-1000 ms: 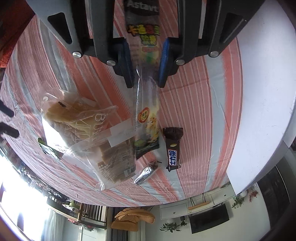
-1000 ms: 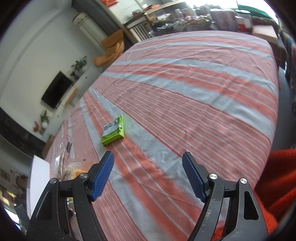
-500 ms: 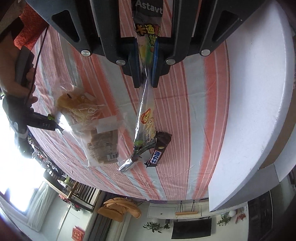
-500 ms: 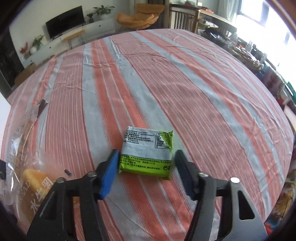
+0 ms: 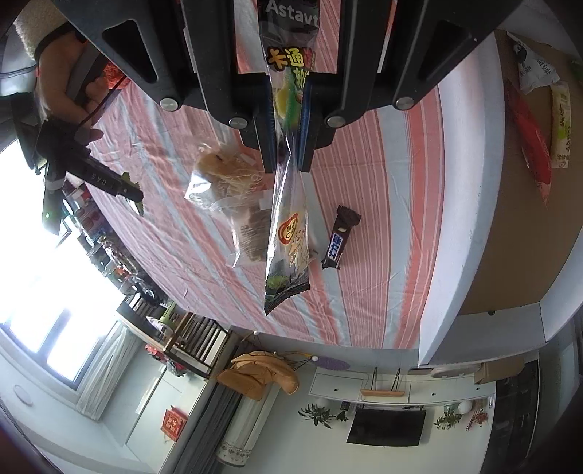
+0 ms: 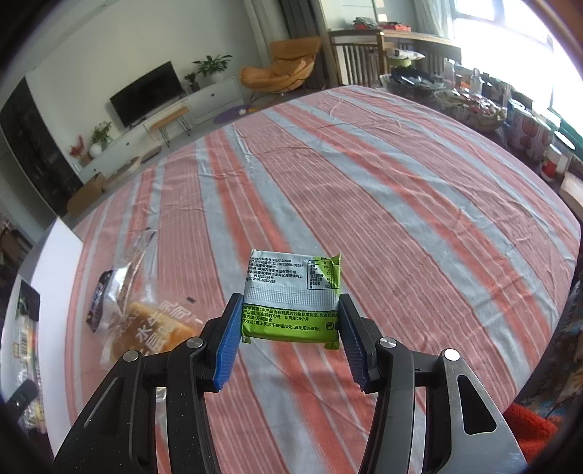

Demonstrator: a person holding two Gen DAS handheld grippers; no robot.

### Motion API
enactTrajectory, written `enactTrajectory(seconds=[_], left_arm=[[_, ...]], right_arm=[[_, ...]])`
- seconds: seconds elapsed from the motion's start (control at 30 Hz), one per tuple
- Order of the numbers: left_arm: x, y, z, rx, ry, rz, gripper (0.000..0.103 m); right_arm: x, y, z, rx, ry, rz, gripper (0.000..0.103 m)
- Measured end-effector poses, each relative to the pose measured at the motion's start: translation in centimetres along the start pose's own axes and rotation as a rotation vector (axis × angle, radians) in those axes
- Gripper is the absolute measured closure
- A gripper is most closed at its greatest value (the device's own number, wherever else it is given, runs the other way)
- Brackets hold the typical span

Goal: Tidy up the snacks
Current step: 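Carry both snacks over the cardboard bin and open both grippers, then move both grippers back over the remaining snacks on the table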

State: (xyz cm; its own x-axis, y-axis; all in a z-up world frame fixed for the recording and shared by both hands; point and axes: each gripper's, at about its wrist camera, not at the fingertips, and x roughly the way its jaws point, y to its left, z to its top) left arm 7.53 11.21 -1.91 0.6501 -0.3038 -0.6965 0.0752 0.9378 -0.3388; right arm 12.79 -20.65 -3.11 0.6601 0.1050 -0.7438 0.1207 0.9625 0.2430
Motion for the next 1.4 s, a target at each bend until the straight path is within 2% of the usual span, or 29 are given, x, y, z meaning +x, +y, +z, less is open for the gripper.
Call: enactTrajectory(seconds=[0.2, 0.4, 0.57, 0.7, 0.83, 0.93, 1.0, 1.03, 1.07, 1.1, 1.23, 1.33, 1.4], left_arm=[[-3.7, -0.1, 1.3, -0.014, -0.050, -0.057, 0.092], [-9.0, 3.7, 3.1, -0.065, -0.133, -0.045, 0.092], [-12.4, 9.5, 4.0, -0.130, -0.195, 0.076, 0.092], [-13.5, 15.1, 3.3, -0.200, -0.211, 0.198, 0.092], [-13.2, 19.8, 1.7, -0.269, -0.192, 0.294, 0.092], [-11.9, 21.6, 0.3, -0.272, -0.151, 0.378, 0.091], [-10.7, 22.3, -0.5, -0.272, -0.111, 0.446, 0.072], [-10.2, 22.5, -0.9, -0.275, -0.098, 0.465, 0.042], [-9.8, 22.5, -1.1, -0.281, -0.096, 0.479, 0.017], [-9.6, 22.4, -1.3, -0.283, -0.109, 0.487, 0.012], [-8.5, 20.9, -1.5, -0.277, -0.126, 0.466, 0.011], [-7.7, 18.9, -1.2, -0.275, -0.132, 0.404, 0.011], [-7.4, 16.6, -1.1, -0.248, -0.142, 0.358, 0.011]], right_arm=[[-2.5, 2.9, -1.1, -0.034, -0.020, 0.087, 0.050], [-5.8, 9.2, -2.0, -0.131, -0.033, 0.217, 0.050], [-8.2, 17.4, -2.7, -0.213, -0.006, 0.406, 0.050], [-9.3, 24.5, -3.6, -0.294, 0.054, 0.552, 0.050], [-9.2, 30.1, -5.4, -0.371, 0.108, 0.629, 0.050], [-7.9, 32.7, -6.9, -0.417, 0.143, 0.651, 0.048], [-6.5, 33.8, -8.1, -0.443, 0.191, 0.645, 0.039], [-5.7, 34.0, -8.5, -0.450, 0.227, 0.645, 0.030], [-5.1, 33.8, -8.7, -0.446, 0.254, 0.652, 0.030], [-4.7, 33.3, -8.8, -0.443, 0.264, 0.655, 0.030], [-4.3, 29.9, -8.5, -0.453, 0.196, 0.575, 0.030], [-4.0, 25.7, -7.9, -0.428, 0.104, 0.470, 0.030], [-3.6, 22.1, -8.0, -0.415, 0.027, 0.371, 0.030]])
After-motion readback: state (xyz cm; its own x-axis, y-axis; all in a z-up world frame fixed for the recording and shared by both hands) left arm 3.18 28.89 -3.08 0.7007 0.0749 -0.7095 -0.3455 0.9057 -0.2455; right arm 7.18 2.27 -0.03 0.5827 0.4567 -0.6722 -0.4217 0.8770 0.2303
